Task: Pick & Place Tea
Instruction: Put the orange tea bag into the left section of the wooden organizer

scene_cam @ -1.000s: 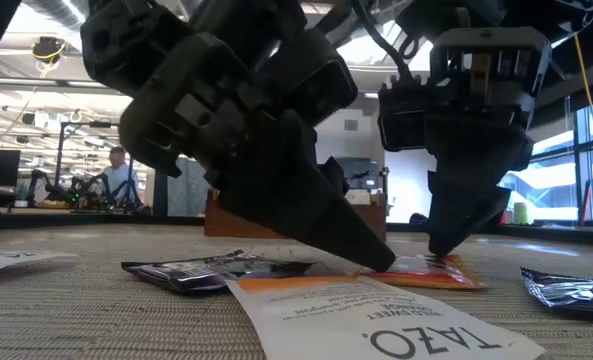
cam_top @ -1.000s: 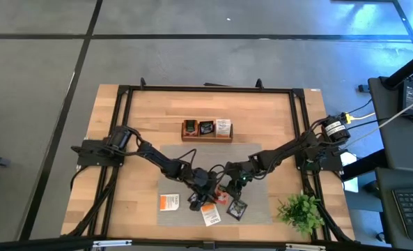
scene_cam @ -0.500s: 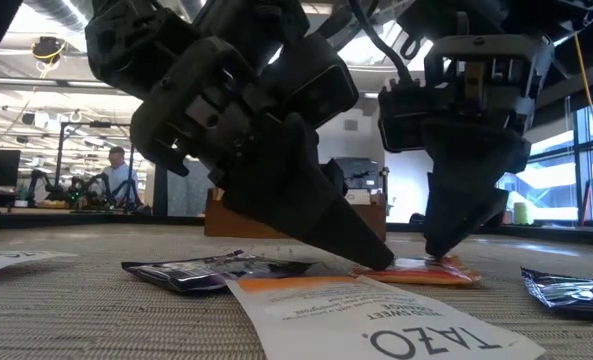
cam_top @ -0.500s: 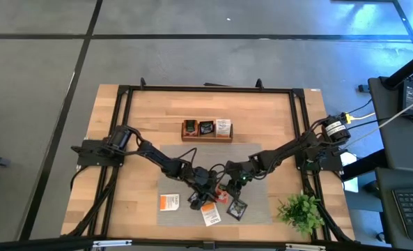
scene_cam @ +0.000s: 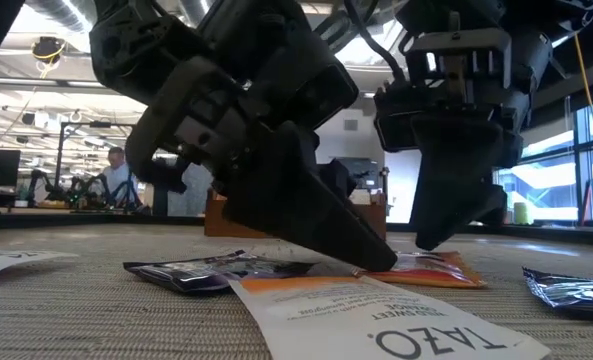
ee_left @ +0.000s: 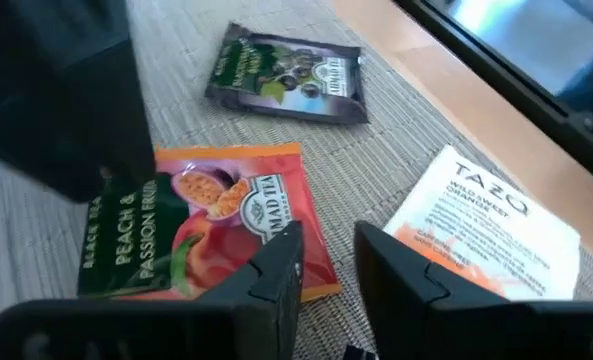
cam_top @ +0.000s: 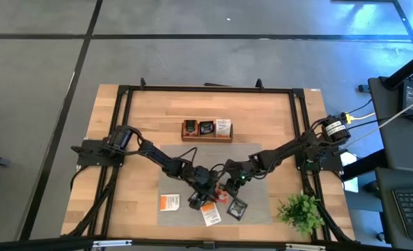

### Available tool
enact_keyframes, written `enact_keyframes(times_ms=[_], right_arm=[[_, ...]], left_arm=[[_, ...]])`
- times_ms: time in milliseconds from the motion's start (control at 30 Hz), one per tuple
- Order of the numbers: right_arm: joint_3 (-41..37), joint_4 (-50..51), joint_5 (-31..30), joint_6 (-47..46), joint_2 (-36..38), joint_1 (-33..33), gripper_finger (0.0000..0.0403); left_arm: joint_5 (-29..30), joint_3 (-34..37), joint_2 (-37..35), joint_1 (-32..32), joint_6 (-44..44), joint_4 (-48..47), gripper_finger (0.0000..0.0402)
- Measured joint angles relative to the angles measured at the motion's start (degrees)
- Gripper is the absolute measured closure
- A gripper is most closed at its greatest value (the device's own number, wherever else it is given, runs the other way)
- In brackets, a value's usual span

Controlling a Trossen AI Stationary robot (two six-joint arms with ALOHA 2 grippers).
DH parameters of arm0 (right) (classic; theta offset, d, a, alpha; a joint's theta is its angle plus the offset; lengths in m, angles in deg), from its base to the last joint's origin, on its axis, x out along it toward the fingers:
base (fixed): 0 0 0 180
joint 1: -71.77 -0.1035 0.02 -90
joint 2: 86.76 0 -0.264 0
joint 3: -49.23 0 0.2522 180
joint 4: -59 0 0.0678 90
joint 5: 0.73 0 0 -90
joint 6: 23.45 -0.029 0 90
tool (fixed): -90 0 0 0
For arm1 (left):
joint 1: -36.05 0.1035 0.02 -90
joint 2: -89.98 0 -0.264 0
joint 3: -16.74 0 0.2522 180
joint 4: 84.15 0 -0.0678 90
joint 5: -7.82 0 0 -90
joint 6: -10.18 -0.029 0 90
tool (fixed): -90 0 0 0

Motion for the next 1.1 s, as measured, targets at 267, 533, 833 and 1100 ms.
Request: enact_keyframes(times_ms=[267,533,833,1100], right_arm=[[0.0,0.93,0.2,-1.19,0.04,1.09,0.0299],[0.02,2.2,0.31,-2.75,0.04,1.09,0.0299],[0.15,6.09,1.77,-6.52,0.11,1.61,0.0299],[0.11,5.63,2.52,-6.49,0.11,1.61,0.0299]], left_arm=[[-0.71,0.07,0.11,-0.07,-11.06,-0.11,0.0313],[4.74,0.04,0.07,-1.34,-19.69,-3.18,0.0313],[5.5,0.04,0.07,-1.62,-20.03,-3.5,0.0313],[5.52,0.1,0.07,-1.53,-20.04,-3.37,0.0313]])
